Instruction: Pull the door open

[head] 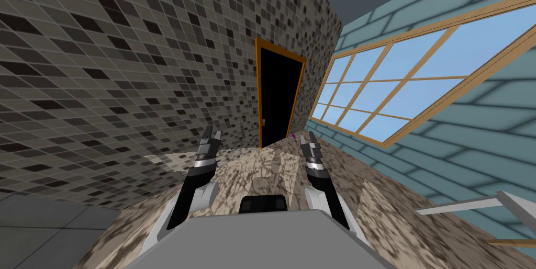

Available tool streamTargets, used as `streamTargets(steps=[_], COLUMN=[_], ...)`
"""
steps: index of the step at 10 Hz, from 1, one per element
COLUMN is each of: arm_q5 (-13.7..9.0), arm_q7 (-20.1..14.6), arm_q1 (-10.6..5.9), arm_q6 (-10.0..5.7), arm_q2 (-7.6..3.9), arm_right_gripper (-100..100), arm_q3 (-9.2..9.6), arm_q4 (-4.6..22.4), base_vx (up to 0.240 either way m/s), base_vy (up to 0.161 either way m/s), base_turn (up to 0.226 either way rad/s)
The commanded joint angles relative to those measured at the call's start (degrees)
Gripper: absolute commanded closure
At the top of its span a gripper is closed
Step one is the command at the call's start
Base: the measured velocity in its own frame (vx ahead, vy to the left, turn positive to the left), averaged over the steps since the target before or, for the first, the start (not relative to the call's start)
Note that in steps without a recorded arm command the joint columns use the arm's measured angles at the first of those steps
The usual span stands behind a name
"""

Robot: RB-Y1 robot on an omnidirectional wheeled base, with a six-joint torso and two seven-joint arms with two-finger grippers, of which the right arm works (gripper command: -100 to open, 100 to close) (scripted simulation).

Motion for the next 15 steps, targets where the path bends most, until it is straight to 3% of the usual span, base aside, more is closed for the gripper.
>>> streamTargets(steps=[1,15], arm_q5=[0.67,5.97], arm_q7=[1.74,15.56], arm_q1=[-0.62,-5.57], arm_q6=[-0.75,-6.73], arm_q2=[-0.33,-2.22], arm_right_gripper=[-100,-100], arm_q3=[-0.34,-3.08], arm_q4=[2.02,18.08], base_vx=[0.064,0.102], base_vy=[0.007,0.019], base_turn=[0.035,0.037])
